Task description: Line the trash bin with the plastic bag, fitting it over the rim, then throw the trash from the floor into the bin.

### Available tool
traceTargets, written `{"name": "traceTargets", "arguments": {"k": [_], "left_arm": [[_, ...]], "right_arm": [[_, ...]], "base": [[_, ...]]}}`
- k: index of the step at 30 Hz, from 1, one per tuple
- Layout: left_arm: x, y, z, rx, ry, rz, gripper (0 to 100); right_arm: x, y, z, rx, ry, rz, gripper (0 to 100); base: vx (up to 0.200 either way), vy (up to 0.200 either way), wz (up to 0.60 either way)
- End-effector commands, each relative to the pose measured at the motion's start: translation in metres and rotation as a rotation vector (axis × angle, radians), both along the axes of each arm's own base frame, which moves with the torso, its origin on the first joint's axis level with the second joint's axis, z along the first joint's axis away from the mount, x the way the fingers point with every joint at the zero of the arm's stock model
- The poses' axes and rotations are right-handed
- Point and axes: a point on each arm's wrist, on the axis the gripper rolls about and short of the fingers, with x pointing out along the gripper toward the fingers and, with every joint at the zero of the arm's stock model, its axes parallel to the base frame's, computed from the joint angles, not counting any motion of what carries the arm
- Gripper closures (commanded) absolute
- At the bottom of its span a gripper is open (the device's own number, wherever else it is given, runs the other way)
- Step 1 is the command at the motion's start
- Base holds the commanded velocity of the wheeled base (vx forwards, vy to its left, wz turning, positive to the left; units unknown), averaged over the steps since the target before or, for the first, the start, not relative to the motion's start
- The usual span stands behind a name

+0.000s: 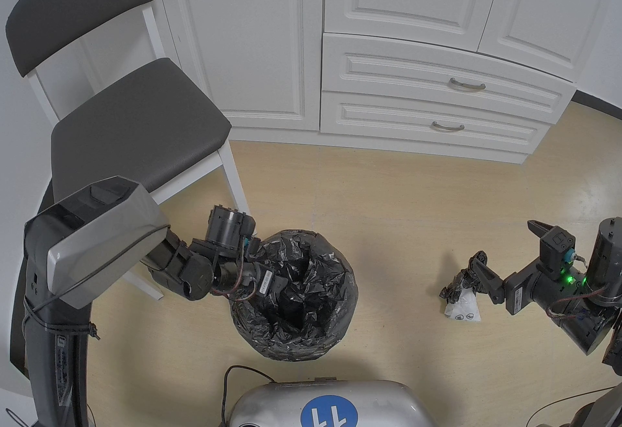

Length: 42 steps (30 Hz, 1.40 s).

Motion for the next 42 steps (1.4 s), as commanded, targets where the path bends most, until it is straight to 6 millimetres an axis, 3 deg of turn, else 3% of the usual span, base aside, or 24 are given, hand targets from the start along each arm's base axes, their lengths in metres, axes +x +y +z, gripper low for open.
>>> {"name": "traceTargets", "arguments": {"k": [1, 4, 10, 19, 32, 42], "left_arm": [[-0.012, -0.007, -0.01, 0.049, 0.027, -0.045, 0], [-0.006, -0.004, -0.026, 0.079, 0.038, -0.048, 0], [0.01, 0.007, -0.031, 0.1, 0.014, 0.017, 0], [0.018, 0.018, -0.037, 0.147, 0.004, 0.092, 0], [0.027, 0.032, -0.018, 0.18, -0.063, 0.218, 0], [0.002, 0.013, 0.009, 0.159, -0.075, 0.157, 0]], "right_arm": [[0.0, 0.0, 0.0, -0.001, 0.001, -0.001, 0], [-0.001, -0.001, 0.001, 0.002, -0.004, -0.003, 0], [-0.001, -0.003, 0.002, 0.007, -0.011, -0.009, 0], [-0.001, -0.003, 0.001, 0.002, -0.006, -0.008, 0], [-0.001, -0.004, 0.002, 0.005, -0.012, -0.008, 0], [-0.004, -0.006, 0.007, 0.012, -0.034, -0.009, 0]], "base": [[0.0, 0.0, 0.0], [0.0, 0.0, 0.0], [0.0, 0.0, 0.0], [0.0, 0.0, 0.0], [0.0, 0.0, 0.0], [0.0, 0.0, 0.0]]}}
